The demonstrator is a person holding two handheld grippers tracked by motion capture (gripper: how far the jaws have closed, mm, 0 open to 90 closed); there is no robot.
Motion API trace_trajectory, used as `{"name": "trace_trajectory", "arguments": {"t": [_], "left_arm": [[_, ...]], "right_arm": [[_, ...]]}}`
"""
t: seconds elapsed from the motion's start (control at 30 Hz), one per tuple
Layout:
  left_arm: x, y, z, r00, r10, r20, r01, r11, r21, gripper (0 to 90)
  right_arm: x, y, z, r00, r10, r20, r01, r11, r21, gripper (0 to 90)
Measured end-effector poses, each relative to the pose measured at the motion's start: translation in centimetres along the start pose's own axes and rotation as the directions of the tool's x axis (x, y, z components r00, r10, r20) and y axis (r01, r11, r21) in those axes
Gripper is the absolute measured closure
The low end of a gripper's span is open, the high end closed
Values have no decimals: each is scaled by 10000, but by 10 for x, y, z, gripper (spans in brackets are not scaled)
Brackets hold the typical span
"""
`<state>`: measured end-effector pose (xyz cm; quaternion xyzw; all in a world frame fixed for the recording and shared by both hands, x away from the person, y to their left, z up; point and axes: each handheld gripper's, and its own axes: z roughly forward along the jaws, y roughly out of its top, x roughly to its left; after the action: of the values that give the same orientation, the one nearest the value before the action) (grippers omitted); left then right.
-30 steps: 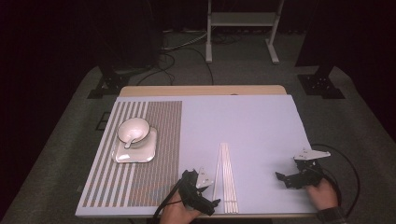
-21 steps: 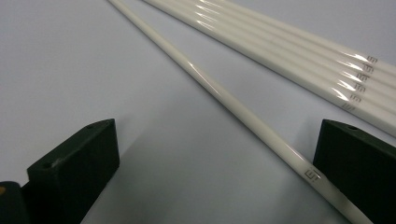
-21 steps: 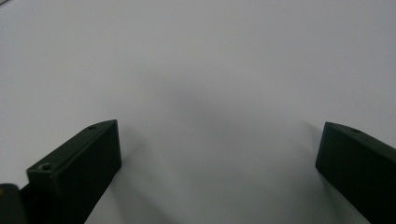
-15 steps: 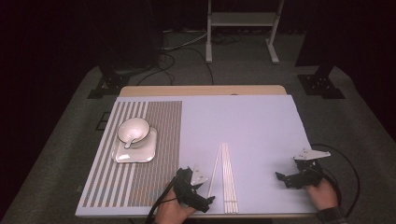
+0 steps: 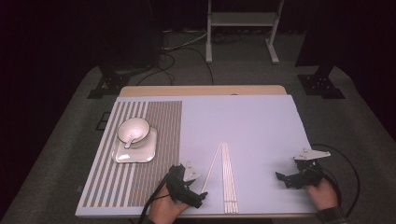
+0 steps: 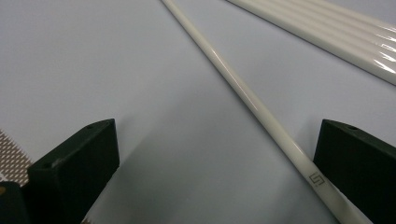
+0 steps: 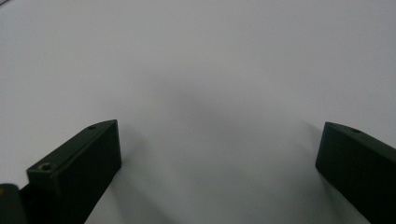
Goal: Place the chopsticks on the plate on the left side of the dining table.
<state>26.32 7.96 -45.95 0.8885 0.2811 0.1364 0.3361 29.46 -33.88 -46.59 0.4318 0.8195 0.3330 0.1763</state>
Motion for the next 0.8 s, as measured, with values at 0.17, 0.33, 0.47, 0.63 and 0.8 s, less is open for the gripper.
{"name": "trace_trajectory", "arguments": {"t": [0.17,0.33,0.47,0.63,0.8], "left_arm": [[2,-1,-1,9999,3,-103,-3,10000,-14,0],[8,-2,-3,9997,-6,-246,7,10000,22,0],[11,-3,-4,9994,-53,-337,54,10000,28,0],[15,-4,-4,9994,-122,-336,122,9999,15,0],[20,-6,-6,9987,-205,-466,206,9998,21,0]], "right_arm": [[0,0,0,10000,1,2,-1,10000,1,0],[0,0,0,10000,-4,2,4,10000,-2,0],[0,0,0,10000,-4,2,4,10000,-4,0],[0,0,0,10000,-15,6,15,10000,-13,0],[0,0,0,10000,-18,7,18,10000,-14,0]]}}
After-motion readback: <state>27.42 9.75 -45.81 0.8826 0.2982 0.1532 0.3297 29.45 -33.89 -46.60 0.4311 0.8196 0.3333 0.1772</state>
